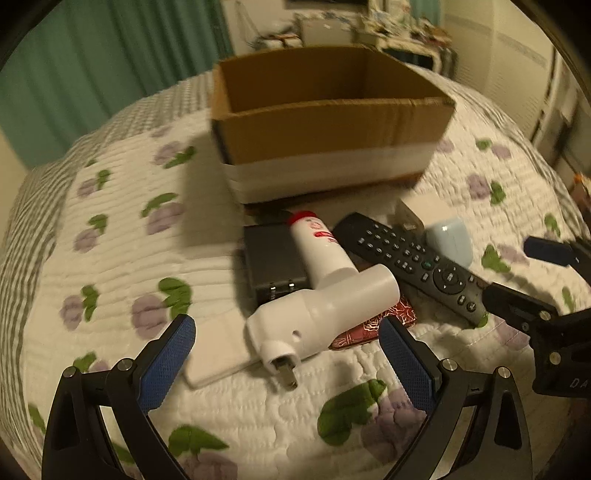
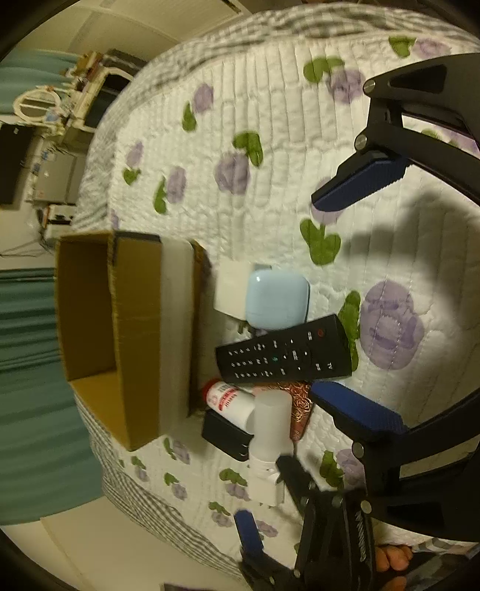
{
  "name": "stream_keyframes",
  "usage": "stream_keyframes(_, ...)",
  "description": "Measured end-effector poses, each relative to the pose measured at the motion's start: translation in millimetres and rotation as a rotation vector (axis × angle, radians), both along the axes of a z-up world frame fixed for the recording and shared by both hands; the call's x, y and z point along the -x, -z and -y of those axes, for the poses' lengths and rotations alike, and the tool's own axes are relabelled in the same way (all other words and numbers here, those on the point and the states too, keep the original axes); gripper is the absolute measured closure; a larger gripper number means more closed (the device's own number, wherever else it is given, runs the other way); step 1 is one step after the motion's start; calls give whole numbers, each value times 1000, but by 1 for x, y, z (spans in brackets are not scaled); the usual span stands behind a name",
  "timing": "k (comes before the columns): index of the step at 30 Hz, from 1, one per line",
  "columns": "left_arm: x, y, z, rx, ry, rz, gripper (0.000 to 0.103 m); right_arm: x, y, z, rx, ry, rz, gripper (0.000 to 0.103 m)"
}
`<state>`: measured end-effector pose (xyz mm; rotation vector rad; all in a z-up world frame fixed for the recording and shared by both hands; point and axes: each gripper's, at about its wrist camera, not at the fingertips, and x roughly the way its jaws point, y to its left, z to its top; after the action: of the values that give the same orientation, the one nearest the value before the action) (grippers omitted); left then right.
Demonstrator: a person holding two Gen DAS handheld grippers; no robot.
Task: Organize rigid objects
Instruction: 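Grasp the white handheld device with the left tool while the right tool grasps the black remote, then lift the white device with the left tool while the right tool carries the remote toward the box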
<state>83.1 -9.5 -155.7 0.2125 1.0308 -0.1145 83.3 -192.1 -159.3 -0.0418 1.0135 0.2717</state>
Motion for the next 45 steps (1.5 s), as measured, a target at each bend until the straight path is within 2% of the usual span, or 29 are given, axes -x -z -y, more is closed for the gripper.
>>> stream_keyframes(4,-11,10,1,-23,33,-23,3,-9,10,-11,-18,-53,-44,21)
stream_keyframes(7,-21,18,-1,9,37,-73,3,-17,16,-22,-28,-88,-76,28)
stream_keyframes(10,-22,21,-1,12,34,-94,5,-25,23,-31,-35,-112,-106,41)
stream_keyframes(11,-21,21,0,16,38,-96,9,-27,25,-33,-39,-116,-118,47)
stream_keyframes(13,-19,18,3,28,53,-93,16,-30,28,-35,-37,-116,-136,50)
stream_keyframes(15,-15,17,6,38,74,-96,31,-30,28,-37,-36,-127,-143,57)
stream_keyframes(16,-13,16,7,27,76,-94,35,-29,28,-39,-33,-132,-148,57)
stream_keyframes(17,-12,16,7,20,78,-94,42,-27,29,-40,-24,-136,-146,58)
stream_keyframes(18,-9,14,6,25,81,-93,43,-26,28,-41,-24,-137,-150,59)
stream_keyframes(25,6,-4,-11,83,22,-54,45,-11,17,-38,-29,-128,-128,62)
stream_keyframes(33,20,-36,-27,118,-32,6,46,8,-21,-40,-5,-129,-34,64)
stream_keyframes(34,22,-40,-29,125,-37,13,46,11,-28,-40,-2,-131,-21,69)
stream_keyframes(35,23,-44,-30,132,-41,18,46,13,-35,-41,16,-127,2,90)
stream_keyframes(39,28,-59,-34,152,-54,51,46,19,-59,-44,26,-147,25,92)
stream_keyframes(45,34,-77,-41,168,-71,88,46,29,-79,-47,18,-149,48,94)
